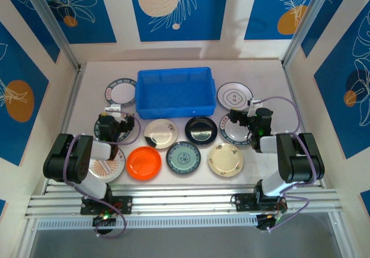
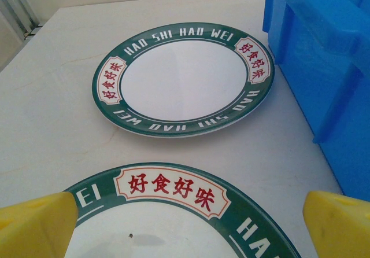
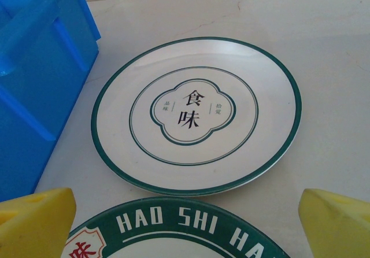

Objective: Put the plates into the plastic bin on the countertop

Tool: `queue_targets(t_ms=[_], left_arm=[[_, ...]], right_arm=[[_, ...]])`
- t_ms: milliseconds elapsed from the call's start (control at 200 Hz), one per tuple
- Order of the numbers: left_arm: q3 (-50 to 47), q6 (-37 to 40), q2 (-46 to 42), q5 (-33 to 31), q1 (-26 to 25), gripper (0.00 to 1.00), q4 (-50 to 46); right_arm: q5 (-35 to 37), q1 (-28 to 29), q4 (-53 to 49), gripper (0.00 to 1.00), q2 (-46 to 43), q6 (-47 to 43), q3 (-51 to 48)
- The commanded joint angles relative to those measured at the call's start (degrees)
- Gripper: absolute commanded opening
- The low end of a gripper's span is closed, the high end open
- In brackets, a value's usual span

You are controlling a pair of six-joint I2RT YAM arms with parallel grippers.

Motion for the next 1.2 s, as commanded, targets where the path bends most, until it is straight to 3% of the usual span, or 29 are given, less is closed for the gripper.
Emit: queue_targets(t_ms=[0,140,195,290,370,590,710,875,995,1196], left_arm=[[1.4,0.8,-0.7,0.9,0.8,1.0,-0.1],[1.3,1.1,-1.0,-0.4,0.2,1.0,0.0],[2.3,1.0,-2.5,-3.3,-0.5,1.0,-2.7],[5.6,0.9,-8.5,-7.0,-1.1,1.0,-13.7],[9.8,0.0,-14.4,-10.4,-1.3,1.0,-25.7],[17.1,-2.7,-28.4,-17.7,-2.3,1.0,-42.7],[28.0,-9.6,-30.6,-19.2,-2.2,1.0,-60.8],[44.0,-11.4,-23.8,-11.8,-2.1,1.0,-78.6],[50.8,-11.6,-19.2,-4.8,-0.9,1.0,-80.9],[56.8,-16.5,-9.2,7.6,5.3,0.96,-78.8]], right_arm=[[-0.2,0.0,1.1,0.99,-0.4,-0.6,0.5],[5.3,1.4,-0.4,0.99,-2.1,-0.1,0.8],[10.6,3.3,-7.3,0.99,-5.5,-0.7,3.3],[18.8,5.7,-22.3,0.99,-10.4,2.1,9.3],[23.0,8.0,-29.2,0.99,-13.6,5.0,12.4],[23.6,12.6,-45.1,0.99,-16.9,10.8,21.3],[21.9,15.3,-53.6,0.99,-17.7,13.6,27.4],[15.9,19.0,-65.9,0.99,-14.5,14.8,38.8],[9.4,21.4,-73.0,0.99,-11.6,16.0,46.5],[-3.0,23.6,-76.6,0.99,-6.5,20.7,54.6]])
